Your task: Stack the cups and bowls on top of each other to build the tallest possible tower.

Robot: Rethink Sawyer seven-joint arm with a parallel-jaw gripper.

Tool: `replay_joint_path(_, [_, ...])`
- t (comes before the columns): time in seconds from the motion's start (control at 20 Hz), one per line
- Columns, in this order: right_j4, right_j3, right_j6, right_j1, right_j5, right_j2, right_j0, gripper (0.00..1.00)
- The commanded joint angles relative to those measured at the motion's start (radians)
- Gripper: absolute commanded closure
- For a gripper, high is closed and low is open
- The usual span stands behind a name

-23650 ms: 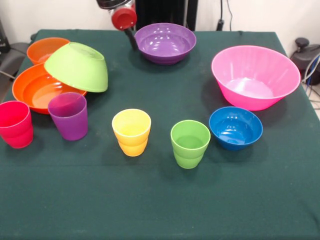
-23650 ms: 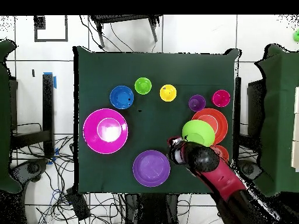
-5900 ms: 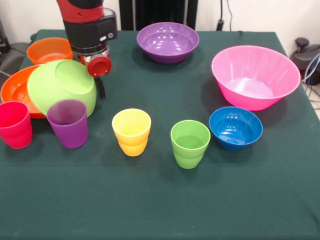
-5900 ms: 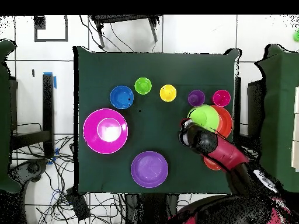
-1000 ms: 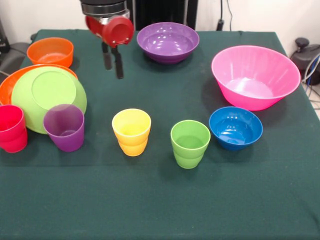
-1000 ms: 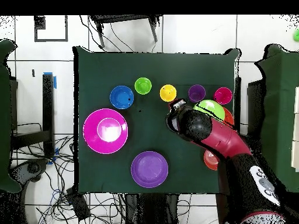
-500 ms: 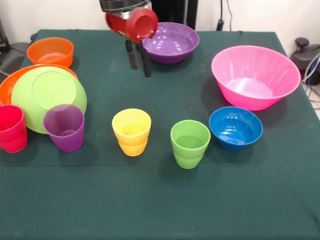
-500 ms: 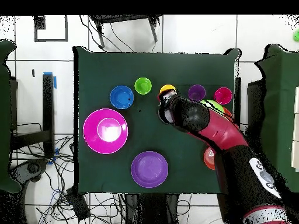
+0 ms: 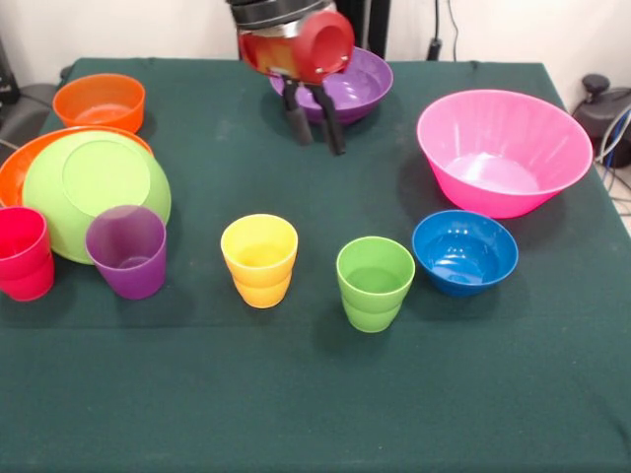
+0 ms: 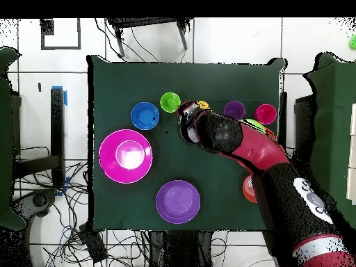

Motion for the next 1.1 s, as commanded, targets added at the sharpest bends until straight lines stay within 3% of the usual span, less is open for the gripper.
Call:
replay_joint_path(0.05, [-0.178,0.009,-0.232,0.082,0.005,0.139,0.007,0.0])
replay_joint_path(0.4, [-0.348,0.018,-0.359,0.112,0.031,0.278,-0.064,0.0])
replay_joint_path(0.8, [-0.48,-0.005,-0.412,0.195,0.052,0.365,-0.126,0.0])
replay_joint_path(1.1, [-0.529,0.004,-0.457,0.254,0.086,0.437,-0.173,0.0])
